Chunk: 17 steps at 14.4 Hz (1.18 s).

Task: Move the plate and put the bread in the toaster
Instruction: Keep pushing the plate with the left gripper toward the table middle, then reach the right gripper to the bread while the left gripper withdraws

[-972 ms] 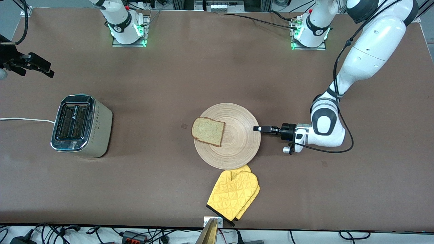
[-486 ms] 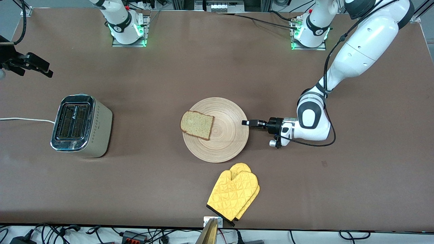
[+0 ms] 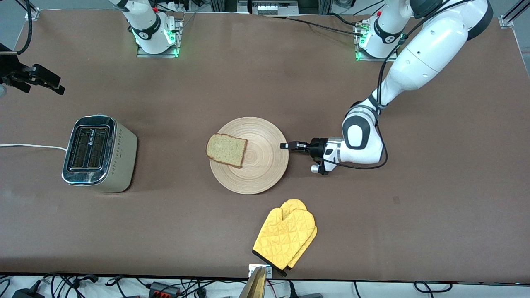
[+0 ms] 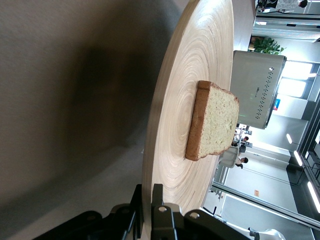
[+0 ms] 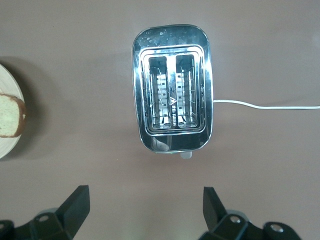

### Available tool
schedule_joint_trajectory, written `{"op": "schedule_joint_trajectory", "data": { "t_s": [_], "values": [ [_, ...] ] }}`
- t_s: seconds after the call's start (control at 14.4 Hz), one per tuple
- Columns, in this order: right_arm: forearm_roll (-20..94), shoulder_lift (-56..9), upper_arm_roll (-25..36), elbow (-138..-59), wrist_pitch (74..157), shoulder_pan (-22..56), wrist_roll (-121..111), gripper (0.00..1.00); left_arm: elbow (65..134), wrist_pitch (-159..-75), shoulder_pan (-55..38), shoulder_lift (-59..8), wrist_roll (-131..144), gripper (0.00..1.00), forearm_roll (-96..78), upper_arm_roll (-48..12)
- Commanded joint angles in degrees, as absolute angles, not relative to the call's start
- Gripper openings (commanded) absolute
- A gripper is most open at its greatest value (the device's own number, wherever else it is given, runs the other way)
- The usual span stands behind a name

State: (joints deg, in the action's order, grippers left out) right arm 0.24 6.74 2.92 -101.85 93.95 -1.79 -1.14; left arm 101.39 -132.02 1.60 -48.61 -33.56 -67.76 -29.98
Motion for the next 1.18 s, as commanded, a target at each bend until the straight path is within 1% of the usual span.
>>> {"op": "schedule_joint_trajectory", "data": {
  "t_s": [0.0,0.07,0.14,0.21,0.28,0.56,0.62,0.69,0.76,0.97,1.11],
  "values": [
    [0.0,8.26,2.9,-104.41,95.97,-2.02,-2.29,1.0,102.39,-132.98,0.53,-47.02,-36.03,0.0,-71.63,-30.41],
    [0.0,8.61,2.9,-105.37,97.02,-1.93,-2.29,1.0,102.48,-132.98,0.53,-47.11,-36.56,0.01,-71.72,-30.41],
    [0.0,9.22,2.9,-106.6,97.9,-1.93,-2.29,1.0,102.65,-132.98,0.7,-47.11,-36.65,0.03,-71.72,-30.41],
    [0.0,9.66,2.9,-107.57,98.69,-1.93,-2.29,1.0,102.66,-132.89,0.79,-47.2,-36.82,0.08,-71.72,-30.32],
    [0.0,9.67,2.9,-107.75,98.96,-1.93,-2.29,1.0,102.66,-132.98,0.88,-47.28,-37.0,0.1,-71.72,-30.32],
    [0.09,9.14,2.9,-107.75,99.32,-1.93,-2.29,1.0,102.66,-133.07,0.18,-47.29,-36.91,0.11,-71.72,-30.15],
    [0.17,8.36,2.9,-107.41,99.4,-1.93,-2.2,1.0,102.66,-132.98,0.18,-47.29,-36.74,0.19,-71.72,-30.15],
    [0.44,7.04,2.9,-107.23,99.49,-1.93,-2.2,1.0,102.66,-132.89,0.26,-47.29,-36.74,0.5,-71.72,-30.15],
    [0.44,5.73,2.73,-107.14,99.75,-1.67,-2.2,1.0,102.66,-132.98,0.35,-47.29,-36.91,1.0,-71.54,-29.8],
    [2.1,1.68,2.2,-106.61,101.59,0.16,-1.58,1.0,102.74,-132.37,1.49,-46.94,-37.87,1.0,-70.58,-28.83],
    [4.3,-0.78,2.2,-106.61,103.61,1.92,-1.41,1.0,102.66,-129.83,3.33,-46.76,-38.14,1.0,-67.7,-27.51]
  ]
}}
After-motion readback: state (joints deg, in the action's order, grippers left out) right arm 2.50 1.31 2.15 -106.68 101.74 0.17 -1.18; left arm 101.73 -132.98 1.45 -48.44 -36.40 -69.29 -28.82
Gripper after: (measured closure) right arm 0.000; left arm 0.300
